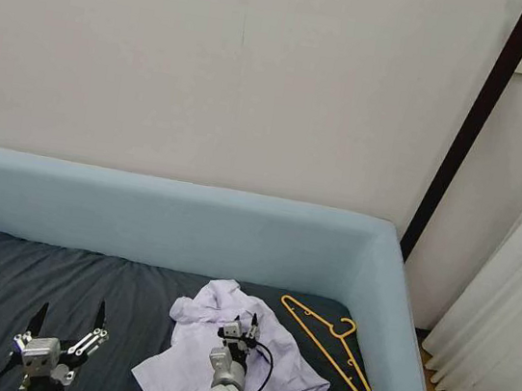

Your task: Pick up the clothes from the sofa and hang them on the clothes hanger.

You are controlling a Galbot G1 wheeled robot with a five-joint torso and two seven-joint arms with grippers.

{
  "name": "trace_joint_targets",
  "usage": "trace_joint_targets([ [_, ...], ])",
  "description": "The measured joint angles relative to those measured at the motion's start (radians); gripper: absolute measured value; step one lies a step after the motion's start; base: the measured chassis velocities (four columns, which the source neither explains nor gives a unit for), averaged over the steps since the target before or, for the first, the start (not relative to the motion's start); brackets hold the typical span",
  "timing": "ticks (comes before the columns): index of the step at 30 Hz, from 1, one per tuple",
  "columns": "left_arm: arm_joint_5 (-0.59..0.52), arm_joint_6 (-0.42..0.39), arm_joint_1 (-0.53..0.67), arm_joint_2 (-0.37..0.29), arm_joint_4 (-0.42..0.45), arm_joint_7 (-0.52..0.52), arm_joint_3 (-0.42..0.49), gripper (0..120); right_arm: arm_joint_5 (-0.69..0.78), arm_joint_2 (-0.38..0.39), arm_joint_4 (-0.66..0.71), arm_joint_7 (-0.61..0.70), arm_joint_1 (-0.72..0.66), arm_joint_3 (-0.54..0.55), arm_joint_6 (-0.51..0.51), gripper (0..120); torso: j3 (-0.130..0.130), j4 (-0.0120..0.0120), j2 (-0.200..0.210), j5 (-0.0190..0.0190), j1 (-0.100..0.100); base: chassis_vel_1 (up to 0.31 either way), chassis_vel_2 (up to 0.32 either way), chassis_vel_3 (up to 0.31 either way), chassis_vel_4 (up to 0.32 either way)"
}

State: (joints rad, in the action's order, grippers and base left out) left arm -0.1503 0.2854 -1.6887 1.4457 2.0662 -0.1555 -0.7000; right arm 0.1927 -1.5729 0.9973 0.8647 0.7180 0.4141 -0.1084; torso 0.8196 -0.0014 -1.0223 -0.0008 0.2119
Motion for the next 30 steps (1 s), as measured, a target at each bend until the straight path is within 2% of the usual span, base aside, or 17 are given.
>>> trace_joint_targets([
  [9, 0.000, 0.000, 0.003, 0.000, -0.002, 0.000, 0.005, 100, 0.022, 0.035, 0.053, 0.002, 0.013, 0.011, -0.004, 0, 0.000, 0.0001, 0.000, 0.0000, 0.000, 0.000, 0.000, 0.000, 0.000],
  [19, 0.000, 0.000, 0.007, 0.000, -0.003, -0.001, 0.010, 100, 0.050, 0.083, 0.088, -0.012, 0.014, -0.007, -0.002, 0, 0.000, 0.0000, 0.000, 0.0001, 0.000, 0.000, 0.000, 0.000, 0.000],
  [21, -0.002, 0.000, 0.008, -0.002, -0.004, -0.002, 0.012, 100, 0.079, 0.103, 0.120, -0.072, 0.013, -0.021, 0.072, 0, 0.000, -0.0001, 0.000, -0.0001, 0.000, 0.000, 0.000, 0.000, 0.000],
  [24, -0.005, 0.000, 0.010, -0.004, -0.004, -0.002, 0.013, 100, 0.108, 0.124, 0.164, -0.138, 0.006, -0.028, 0.126, 0, 0.000, 0.0001, 0.000, 0.0003, 0.000, 0.000, 0.000, 0.000, 0.000],
  [27, -0.010, 0.000, 0.011, -0.009, -0.002, -0.002, 0.011, 100, 0.223, 0.201, 0.284, -0.290, -0.050, -0.057, 0.200, 0, 0.000, 0.0003, 0.000, 0.0003, 0.000, 0.000, 0.000, 0.000, 0.000],
  [28, -0.010, 0.000, 0.011, -0.009, -0.002, -0.002, 0.011, 100, 0.223, 0.201, 0.284, -0.290, -0.050, -0.057, 0.200, 0, 0.000, 0.0003, 0.000, 0.0003, 0.000, 0.000, 0.000, 0.000, 0.000],
  [30, -0.012, 0.000, 0.012, -0.010, -0.001, -0.003, 0.011, 100, 0.314, 0.268, 0.351, -0.412, -0.102, -0.078, 0.233, 0, 0.000, 0.0001, 0.000, 0.0000, 0.000, 0.000, 0.000, 0.000, 0.000],
])
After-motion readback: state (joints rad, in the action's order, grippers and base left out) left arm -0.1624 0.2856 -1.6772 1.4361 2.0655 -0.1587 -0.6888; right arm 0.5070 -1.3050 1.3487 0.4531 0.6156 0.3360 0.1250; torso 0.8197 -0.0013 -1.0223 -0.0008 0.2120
